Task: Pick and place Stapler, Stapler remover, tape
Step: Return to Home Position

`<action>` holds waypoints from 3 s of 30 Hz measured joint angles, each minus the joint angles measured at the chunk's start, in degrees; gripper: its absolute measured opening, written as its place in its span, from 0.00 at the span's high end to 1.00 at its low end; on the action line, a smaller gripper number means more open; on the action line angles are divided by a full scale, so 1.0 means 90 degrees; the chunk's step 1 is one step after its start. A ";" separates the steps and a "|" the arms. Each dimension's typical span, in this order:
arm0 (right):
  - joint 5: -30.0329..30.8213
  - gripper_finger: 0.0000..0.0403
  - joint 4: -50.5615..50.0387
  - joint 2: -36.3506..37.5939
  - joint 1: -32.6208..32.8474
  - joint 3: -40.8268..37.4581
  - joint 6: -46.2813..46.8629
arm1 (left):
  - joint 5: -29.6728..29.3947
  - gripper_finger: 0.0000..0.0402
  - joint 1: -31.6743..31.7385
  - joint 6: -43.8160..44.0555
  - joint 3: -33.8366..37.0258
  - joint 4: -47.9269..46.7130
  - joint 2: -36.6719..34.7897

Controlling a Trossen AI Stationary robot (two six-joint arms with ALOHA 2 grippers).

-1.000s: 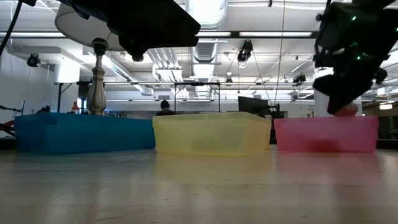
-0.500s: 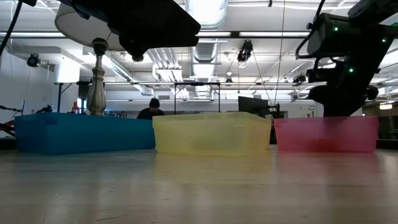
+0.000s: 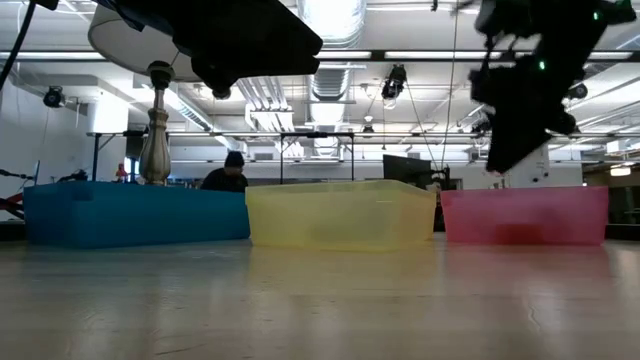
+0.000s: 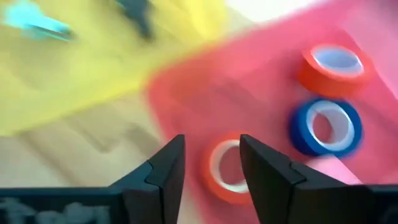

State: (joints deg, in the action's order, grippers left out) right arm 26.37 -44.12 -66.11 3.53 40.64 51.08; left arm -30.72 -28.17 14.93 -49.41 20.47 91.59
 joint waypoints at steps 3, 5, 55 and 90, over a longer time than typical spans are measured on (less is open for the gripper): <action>0.0014 0.67 0.0209 0.0000 0.0242 0.0423 -0.0251 | 0.0002 0.62 -0.0001 0.0005 -0.0002 0.0000 0.0000; 0.0014 0.71 0.0636 0.0000 0.0468 0.0597 -0.0518 | 0.0002 0.62 0.0001 0.0030 0.0000 0.0000 0.0000; -0.0925 0.98 0.6645 -0.0437 0.3509 -0.0496 -0.5296 | -0.1967 0.98 -0.1269 -0.1008 0.1298 -0.1085 -0.2746; -0.0913 0.98 0.7319 0.4172 0.2227 -0.4458 -0.5774 | -0.2057 0.98 -0.1289 -0.2542 0.5433 0.1324 -0.6744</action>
State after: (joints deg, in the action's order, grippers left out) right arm 18.15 21.75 -28.56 23.57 0.51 -0.89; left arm -49.23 -39.77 -7.95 -0.51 32.38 30.89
